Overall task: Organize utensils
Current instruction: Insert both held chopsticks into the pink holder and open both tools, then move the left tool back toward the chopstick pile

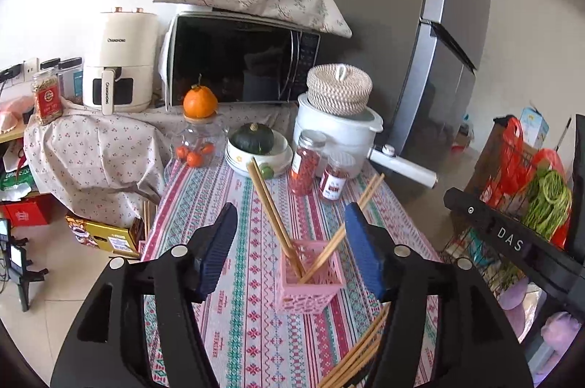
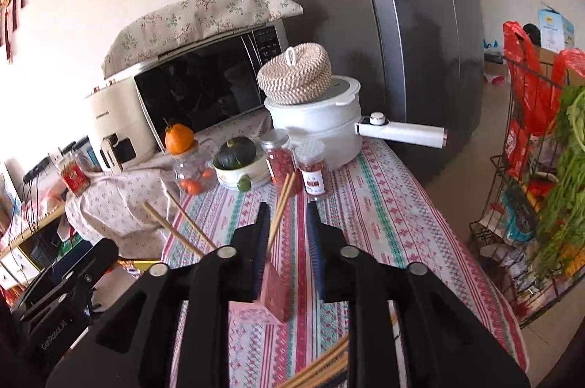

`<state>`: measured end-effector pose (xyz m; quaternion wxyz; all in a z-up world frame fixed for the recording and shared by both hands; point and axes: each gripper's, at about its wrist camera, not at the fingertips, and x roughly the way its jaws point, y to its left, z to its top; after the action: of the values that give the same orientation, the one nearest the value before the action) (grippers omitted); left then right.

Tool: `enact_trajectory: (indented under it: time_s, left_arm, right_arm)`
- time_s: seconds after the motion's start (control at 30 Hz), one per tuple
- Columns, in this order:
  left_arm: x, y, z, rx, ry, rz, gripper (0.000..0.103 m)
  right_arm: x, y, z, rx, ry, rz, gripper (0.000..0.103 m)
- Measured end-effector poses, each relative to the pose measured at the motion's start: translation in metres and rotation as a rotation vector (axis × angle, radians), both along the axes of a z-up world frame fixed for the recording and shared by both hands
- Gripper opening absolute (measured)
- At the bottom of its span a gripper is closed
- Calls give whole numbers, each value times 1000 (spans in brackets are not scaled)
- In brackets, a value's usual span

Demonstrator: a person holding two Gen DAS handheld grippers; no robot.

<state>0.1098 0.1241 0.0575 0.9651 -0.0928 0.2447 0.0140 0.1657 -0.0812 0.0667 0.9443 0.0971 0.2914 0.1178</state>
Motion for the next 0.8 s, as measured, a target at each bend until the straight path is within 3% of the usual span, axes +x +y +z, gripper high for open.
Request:
enact_trajectory:
  time_s: [0.1, 0.4, 0.57, 0.8]
  left_arm:
    - [-1, -6, -8, 8, 22, 4, 72]
    - [-2, -17, -30, 39, 84, 15, 87]
    - [-1, -25, -39, 60, 107, 9, 94]
    - [1, -34, -53, 79, 149, -21, 96]
  right_arm:
    - [-8, -3, -9, -21, 8, 1, 32]
    - [-29, -15, -36, -84, 22, -28, 58]
    - [-33, -30, -53, -92, 59, -67, 67]
    - [-34, -51, -69, -77, 89, -99, 86]
